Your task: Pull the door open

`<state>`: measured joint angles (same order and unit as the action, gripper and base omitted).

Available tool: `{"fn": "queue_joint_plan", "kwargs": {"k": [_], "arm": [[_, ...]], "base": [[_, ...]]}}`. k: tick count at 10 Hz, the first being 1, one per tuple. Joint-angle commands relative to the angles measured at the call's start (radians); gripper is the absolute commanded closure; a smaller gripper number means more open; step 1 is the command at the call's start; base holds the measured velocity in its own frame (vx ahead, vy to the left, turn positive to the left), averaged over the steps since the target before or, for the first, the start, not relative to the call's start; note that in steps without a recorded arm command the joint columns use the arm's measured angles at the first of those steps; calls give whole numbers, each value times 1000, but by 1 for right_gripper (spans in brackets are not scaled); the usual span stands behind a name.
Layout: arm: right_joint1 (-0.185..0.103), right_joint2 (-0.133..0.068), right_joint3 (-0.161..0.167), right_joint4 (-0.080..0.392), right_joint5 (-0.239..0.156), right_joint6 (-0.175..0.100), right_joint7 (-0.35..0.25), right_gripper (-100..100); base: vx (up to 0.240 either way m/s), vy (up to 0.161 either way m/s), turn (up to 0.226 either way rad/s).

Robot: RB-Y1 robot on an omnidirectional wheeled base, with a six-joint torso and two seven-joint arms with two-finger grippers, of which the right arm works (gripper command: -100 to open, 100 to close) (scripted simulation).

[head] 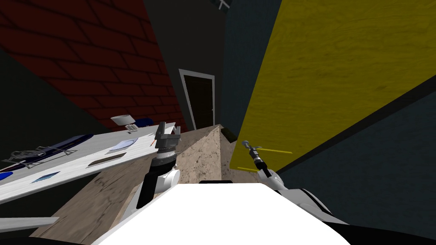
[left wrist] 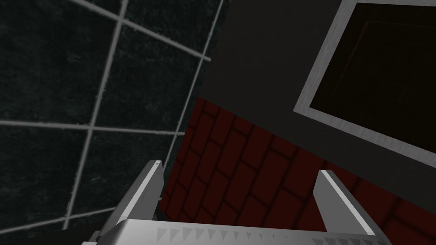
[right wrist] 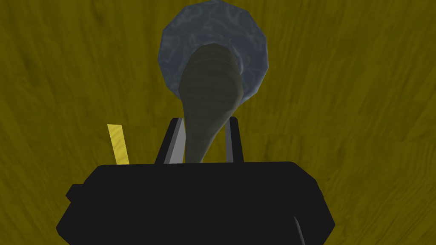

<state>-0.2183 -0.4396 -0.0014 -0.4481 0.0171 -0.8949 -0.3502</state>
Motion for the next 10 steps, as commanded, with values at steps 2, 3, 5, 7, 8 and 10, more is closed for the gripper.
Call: {"fn": "queue_joint_plan", "kwargs": {"k": [2, 3, 5, 7, 8, 10], "arm": [[0, -1, 0, -2, 0, -2, 1, 100], [0, -1, 0, -2, 0, -2, 1, 100], [8, -10, 14, -3, 10, -17, -16, 100], [8, -10, 14, -3, 10, -17, -16, 100], [8, -10, 14, -3, 10, -17, -16, 100], [8, -10, 14, -3, 10, -17, -16, 100]], "base": [[2, 4, 13], [-1, -4, -10], [-4, -12, -35], [0, 0, 0], [3, 10, 28], [1, 3, 8]]}}
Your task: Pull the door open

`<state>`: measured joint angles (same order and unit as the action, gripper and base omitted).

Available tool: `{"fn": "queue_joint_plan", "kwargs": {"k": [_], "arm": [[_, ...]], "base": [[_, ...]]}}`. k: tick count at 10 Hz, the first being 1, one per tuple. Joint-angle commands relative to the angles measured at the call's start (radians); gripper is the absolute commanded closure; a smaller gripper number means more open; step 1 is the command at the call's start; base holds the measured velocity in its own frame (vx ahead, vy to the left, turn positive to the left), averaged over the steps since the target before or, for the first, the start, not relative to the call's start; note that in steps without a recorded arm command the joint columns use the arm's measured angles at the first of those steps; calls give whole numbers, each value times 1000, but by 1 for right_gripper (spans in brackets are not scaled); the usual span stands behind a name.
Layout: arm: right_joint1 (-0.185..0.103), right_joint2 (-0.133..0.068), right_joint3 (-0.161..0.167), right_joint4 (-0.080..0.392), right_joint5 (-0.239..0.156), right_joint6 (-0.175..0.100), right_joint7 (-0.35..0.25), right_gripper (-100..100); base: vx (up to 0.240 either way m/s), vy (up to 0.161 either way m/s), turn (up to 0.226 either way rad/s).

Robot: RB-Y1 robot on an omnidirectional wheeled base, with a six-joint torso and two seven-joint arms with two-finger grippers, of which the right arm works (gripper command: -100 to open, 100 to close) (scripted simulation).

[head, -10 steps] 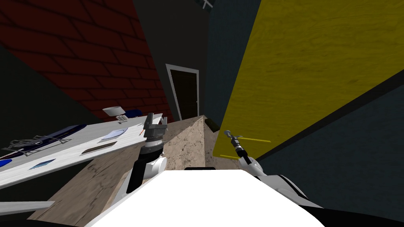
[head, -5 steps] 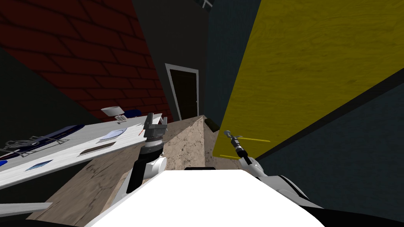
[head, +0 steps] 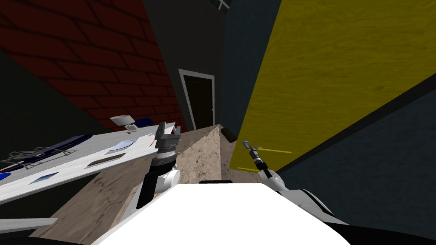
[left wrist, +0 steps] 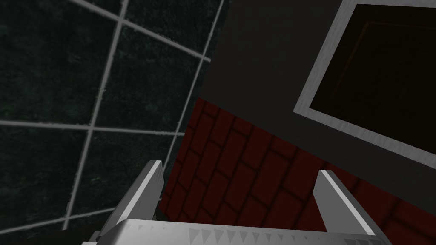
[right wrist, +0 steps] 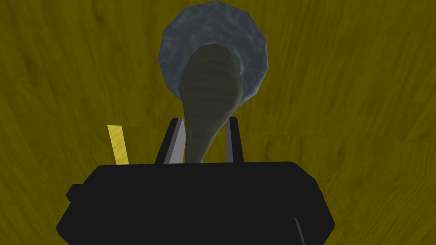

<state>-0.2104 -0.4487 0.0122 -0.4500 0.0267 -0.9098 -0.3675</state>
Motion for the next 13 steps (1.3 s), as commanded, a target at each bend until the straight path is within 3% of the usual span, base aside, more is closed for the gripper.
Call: {"fn": "queue_joint_plan", "kwargs": {"k": [1, 3, 4, 13], "arm": [[0, -1, 0, -2, 0, -2, 1, 100], [0, -1, 0, -2, 0, -2, 1, 100], [11, -9, 14, -10, 10, -17, -16, 100], [11, -9, 14, -10, 10, -17, -16, 100]], "base": [[-3, -8, -23], [-1, -2, -7], [0, 0, 0], [0, -1, -3]]}}
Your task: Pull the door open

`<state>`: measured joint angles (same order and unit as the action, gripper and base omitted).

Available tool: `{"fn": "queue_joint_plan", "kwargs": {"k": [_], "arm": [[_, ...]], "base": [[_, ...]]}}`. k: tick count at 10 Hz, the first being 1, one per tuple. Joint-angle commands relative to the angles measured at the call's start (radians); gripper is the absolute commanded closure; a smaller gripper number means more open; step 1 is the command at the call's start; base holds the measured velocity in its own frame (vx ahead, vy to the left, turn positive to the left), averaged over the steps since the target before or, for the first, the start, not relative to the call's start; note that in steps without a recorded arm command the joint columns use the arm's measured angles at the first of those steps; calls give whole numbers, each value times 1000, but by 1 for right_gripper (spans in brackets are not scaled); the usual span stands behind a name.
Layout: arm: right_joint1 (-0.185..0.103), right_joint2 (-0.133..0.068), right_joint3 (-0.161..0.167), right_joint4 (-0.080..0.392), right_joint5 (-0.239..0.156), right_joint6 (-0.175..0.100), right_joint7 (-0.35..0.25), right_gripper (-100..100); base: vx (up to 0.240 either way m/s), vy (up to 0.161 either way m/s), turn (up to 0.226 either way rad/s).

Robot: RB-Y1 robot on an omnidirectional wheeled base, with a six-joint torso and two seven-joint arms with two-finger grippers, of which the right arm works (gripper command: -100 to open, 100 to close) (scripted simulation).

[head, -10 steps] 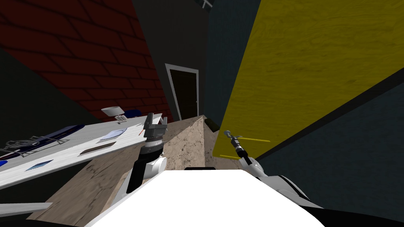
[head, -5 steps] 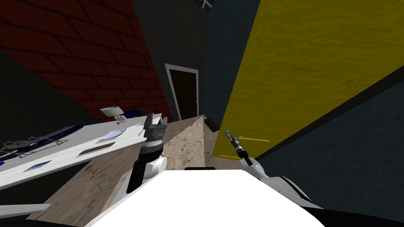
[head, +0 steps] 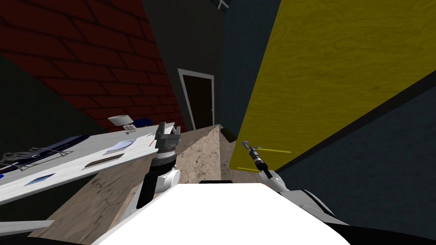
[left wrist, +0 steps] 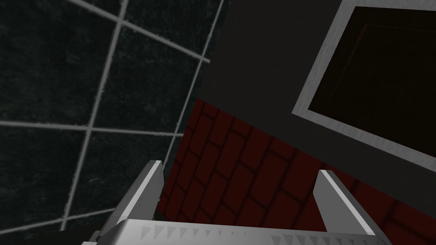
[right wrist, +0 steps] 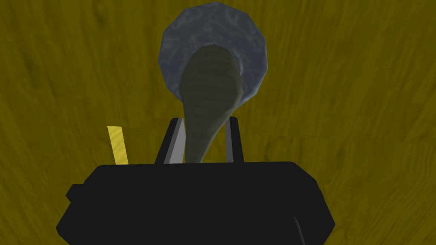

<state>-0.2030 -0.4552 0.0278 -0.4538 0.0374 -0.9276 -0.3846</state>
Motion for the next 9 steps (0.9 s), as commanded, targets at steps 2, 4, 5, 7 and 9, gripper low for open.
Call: {"fn": "queue_joint_plan", "kwargs": {"k": [2, 4, 5, 7, 9], "arm": [[10, -12, 14, -5, 10, -20, -17, 100], [10, -12, 14, -5, 10, -20, -17, 100], [10, -12, 14, -5, 10, -20, -17, 100], [10, -12, 14, -5, 10, -20, -17, 100], [10, -12, 14, -5, 10, -20, -17, 100]], "base": [[-1, -2, -5], [-1, -3, -8], [0, 0, 0], [1, 3, 9], [0, 0, 0]]}}
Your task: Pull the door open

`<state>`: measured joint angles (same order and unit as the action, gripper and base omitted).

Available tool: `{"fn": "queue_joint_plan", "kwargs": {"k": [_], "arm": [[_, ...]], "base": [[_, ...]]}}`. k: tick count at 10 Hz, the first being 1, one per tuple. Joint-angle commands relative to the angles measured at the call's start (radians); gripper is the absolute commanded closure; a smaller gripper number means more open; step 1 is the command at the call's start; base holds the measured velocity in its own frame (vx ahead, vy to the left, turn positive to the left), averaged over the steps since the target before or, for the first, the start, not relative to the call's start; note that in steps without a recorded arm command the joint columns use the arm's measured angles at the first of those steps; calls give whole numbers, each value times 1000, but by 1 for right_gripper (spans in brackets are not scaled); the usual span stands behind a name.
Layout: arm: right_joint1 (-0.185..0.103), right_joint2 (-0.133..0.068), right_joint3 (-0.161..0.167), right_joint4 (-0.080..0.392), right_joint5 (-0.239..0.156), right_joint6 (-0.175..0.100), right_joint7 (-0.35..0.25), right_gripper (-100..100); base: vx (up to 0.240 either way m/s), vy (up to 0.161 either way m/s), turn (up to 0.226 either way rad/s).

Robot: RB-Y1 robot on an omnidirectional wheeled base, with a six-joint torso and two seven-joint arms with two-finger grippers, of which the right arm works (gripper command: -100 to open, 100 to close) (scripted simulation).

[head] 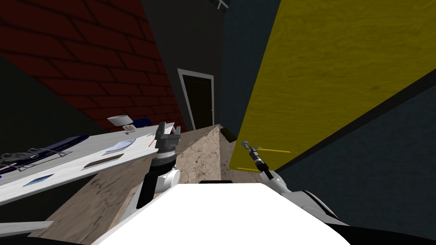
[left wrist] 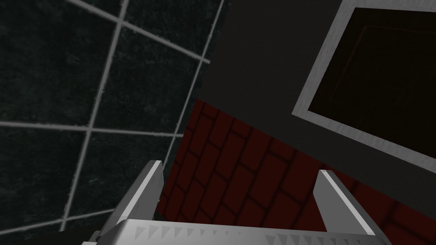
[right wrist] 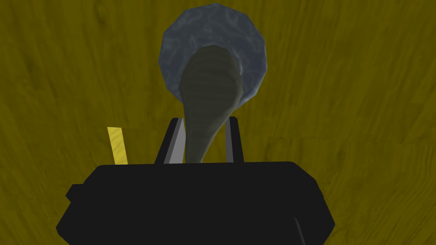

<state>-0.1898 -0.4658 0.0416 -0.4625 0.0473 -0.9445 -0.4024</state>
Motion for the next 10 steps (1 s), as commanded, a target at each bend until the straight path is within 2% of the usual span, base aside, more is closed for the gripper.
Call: {"fn": "queue_joint_plan", "kwargs": {"k": [1, 2, 10], "arm": [[-3, -1, 0, 4, 0, -3, 1, 100], [9, -10, 13, -3, 9, -20, -15, 100], [9, -10, 13, -3, 9, -20, -15, 100]], "base": [[-3, -10, -28], [-3, -9, -26], [0, 0, 0]]}}
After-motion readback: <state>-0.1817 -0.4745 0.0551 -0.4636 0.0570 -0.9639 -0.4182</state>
